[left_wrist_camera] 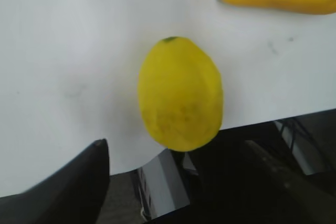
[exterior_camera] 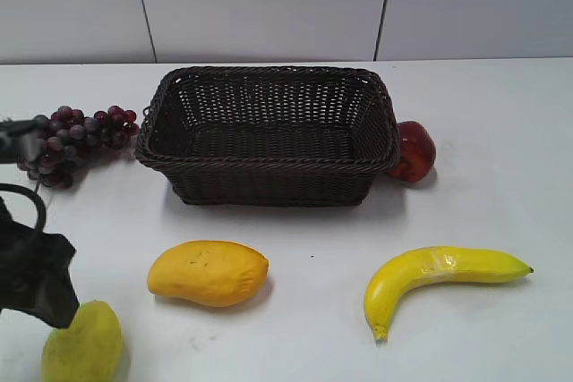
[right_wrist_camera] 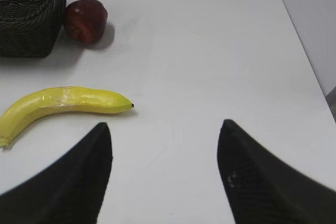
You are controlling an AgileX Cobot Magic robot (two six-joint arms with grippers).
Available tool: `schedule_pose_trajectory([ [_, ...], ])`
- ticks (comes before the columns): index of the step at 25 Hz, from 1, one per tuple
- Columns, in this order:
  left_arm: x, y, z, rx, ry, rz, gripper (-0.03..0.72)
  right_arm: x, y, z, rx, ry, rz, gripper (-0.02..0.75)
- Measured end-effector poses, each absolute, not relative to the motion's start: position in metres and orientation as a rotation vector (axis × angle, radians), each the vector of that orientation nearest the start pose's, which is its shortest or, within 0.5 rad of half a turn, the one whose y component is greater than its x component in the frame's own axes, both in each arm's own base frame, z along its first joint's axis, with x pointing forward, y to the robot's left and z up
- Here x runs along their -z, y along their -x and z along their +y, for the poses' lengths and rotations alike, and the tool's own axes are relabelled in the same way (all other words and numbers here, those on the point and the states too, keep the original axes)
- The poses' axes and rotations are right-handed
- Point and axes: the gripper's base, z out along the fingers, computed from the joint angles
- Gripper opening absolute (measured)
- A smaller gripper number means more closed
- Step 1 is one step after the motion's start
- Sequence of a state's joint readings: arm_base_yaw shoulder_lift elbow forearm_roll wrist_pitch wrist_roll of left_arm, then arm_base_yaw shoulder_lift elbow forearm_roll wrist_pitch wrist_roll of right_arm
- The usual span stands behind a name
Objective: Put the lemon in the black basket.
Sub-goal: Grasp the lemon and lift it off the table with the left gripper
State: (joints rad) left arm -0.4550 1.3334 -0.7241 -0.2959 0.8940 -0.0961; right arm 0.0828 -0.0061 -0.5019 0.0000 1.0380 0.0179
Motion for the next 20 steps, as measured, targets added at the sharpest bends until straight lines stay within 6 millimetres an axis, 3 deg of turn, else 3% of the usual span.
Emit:
schedule_pose_trajectory([
  [7, -0.168, -0.192, -0.132, 0.318, -0.354, 3.167, 0.577, -0.28, 0.005, 0.0, -0.064, 0.065, 2.013, 0.48],
  [13, -0.153, -0.193, -0.151, 0.318, -0.425, 3.129, 0.604, -0.28, 0.005, 0.0, -0.064, 0.065, 2.013, 0.48],
  [20, -0.13, -0.195, -0.151, 0.237, -0.457, 3.201, 0.596, -0.28, 0.005, 0.0, -0.064, 0.065, 2.013, 0.48],
])
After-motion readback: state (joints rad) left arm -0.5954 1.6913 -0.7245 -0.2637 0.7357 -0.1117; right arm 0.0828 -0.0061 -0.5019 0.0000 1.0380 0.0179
